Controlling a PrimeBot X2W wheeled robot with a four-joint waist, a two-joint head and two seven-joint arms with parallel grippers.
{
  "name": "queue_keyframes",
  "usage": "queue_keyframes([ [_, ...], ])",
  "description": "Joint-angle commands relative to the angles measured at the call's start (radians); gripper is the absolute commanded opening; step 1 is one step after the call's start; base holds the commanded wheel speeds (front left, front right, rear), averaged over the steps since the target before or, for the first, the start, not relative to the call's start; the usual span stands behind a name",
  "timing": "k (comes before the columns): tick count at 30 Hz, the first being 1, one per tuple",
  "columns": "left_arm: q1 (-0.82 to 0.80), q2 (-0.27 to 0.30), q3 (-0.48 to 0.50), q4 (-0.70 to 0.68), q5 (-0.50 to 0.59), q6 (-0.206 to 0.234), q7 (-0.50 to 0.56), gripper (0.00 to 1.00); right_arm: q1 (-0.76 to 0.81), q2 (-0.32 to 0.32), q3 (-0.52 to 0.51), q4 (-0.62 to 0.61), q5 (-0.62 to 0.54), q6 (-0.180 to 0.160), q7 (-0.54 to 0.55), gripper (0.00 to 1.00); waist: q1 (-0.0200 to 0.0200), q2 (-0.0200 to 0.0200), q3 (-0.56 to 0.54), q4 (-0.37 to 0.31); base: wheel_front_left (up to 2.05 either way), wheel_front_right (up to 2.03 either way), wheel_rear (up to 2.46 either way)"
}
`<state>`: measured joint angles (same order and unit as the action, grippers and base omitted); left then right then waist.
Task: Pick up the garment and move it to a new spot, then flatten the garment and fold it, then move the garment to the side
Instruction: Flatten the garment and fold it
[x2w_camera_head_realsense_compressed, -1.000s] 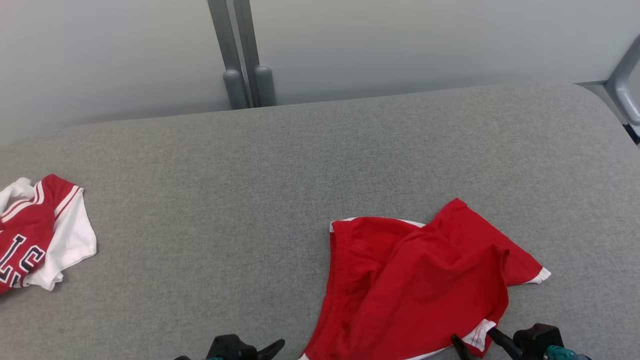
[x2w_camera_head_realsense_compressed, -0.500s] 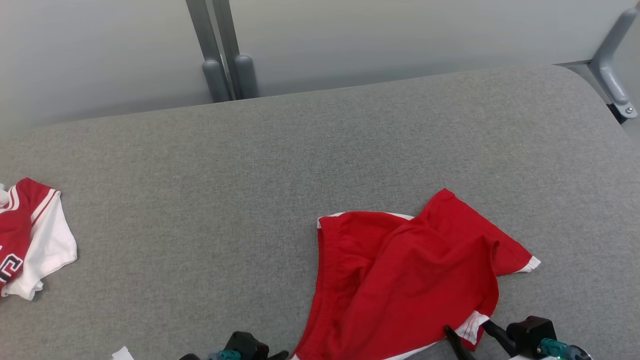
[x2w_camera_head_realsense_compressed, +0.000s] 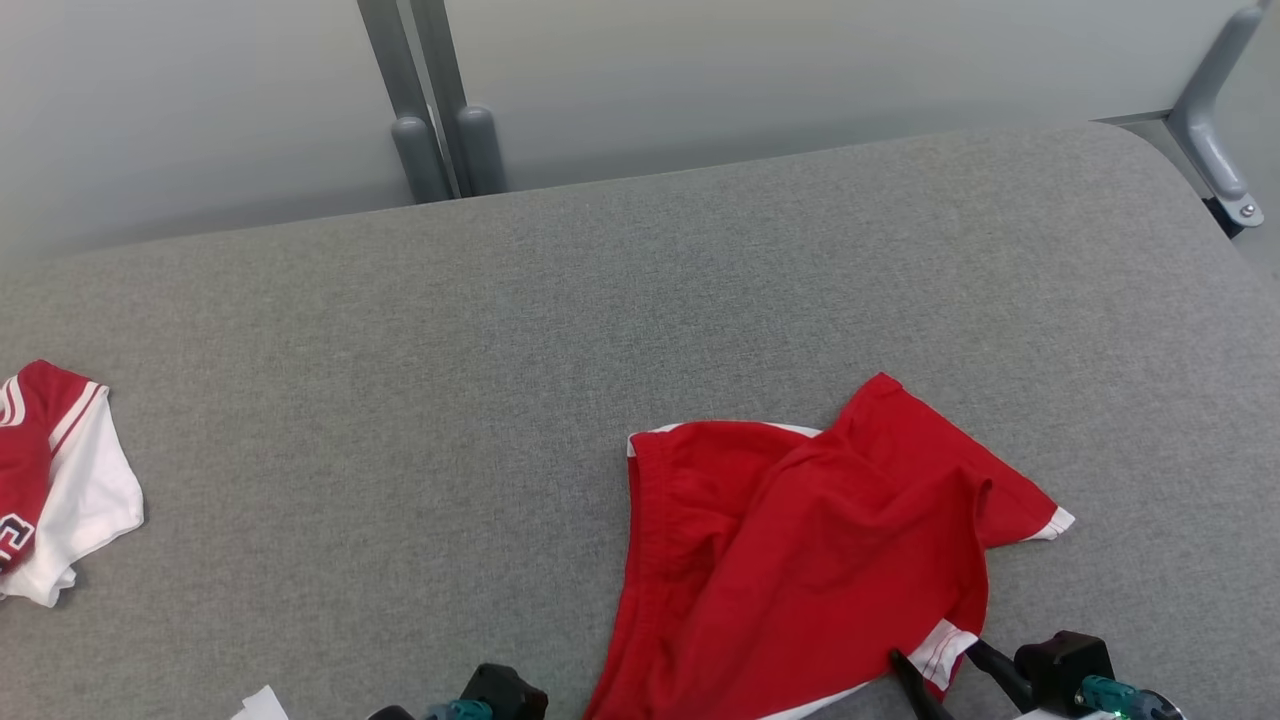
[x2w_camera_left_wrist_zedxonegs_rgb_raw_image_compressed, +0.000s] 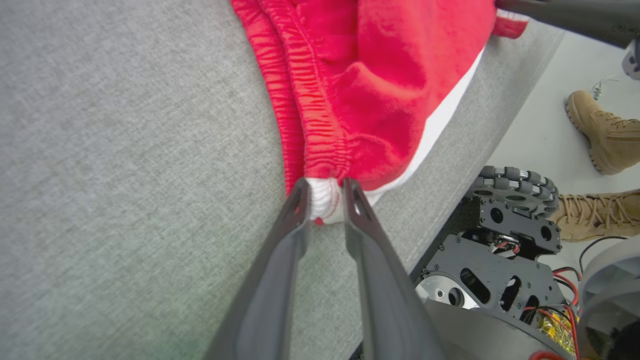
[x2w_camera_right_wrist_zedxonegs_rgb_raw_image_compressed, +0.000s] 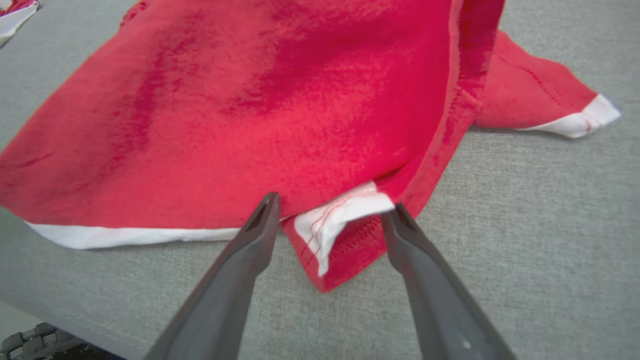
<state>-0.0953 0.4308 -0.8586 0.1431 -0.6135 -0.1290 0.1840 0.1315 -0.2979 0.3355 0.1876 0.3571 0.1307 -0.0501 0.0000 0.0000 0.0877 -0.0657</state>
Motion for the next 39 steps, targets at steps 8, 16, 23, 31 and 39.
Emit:
queue_keyframes([
  [8,-0.03,-0.001,-0.029,0.036,-0.037,-0.001,-0.028,0.0,-0.016,-0.004,0.013,0.014,0.021,0.0,0.008,0.27,0.0,0.0,-0.011,0.001,0.0,0.0,0.0],
  [16,-0.005,-0.006,0.009,0.024,-0.093,0.011,-0.084,0.0,0.003,-0.002,0.009,-0.02,0.085,0.0,-0.003,0.0,0.0,0.0,-0.013,-0.009,0.0,0.0,0.0],
  [23,0.068,0.054,0.159,-0.201,-0.244,0.064,-0.139,0.0,0.107,-0.116,-0.12,-0.314,0.397,0.0,0.046,0.0,0.0,0.0,-0.009,-0.029,0.0,0.0,0.0],
  [31,0.011,0.17,0.325,-0.628,-0.435,0.162,0.01,0.0,0.069,-0.397,-0.363,-0.678,0.776,0.0,0.246,0.0,0.0,0.0,0.087,-0.051,0.0,0.0,0.0],
  [39,-0.555,0.178,0.446,-0.629,-0.53,0.293,0.325,0.0,-0.482,-0.576,-0.408,-0.571,0.904,0.0,0.452,0.0,0.0,0.0,0.366,-0.007,0.0,0.0,0.0],
])
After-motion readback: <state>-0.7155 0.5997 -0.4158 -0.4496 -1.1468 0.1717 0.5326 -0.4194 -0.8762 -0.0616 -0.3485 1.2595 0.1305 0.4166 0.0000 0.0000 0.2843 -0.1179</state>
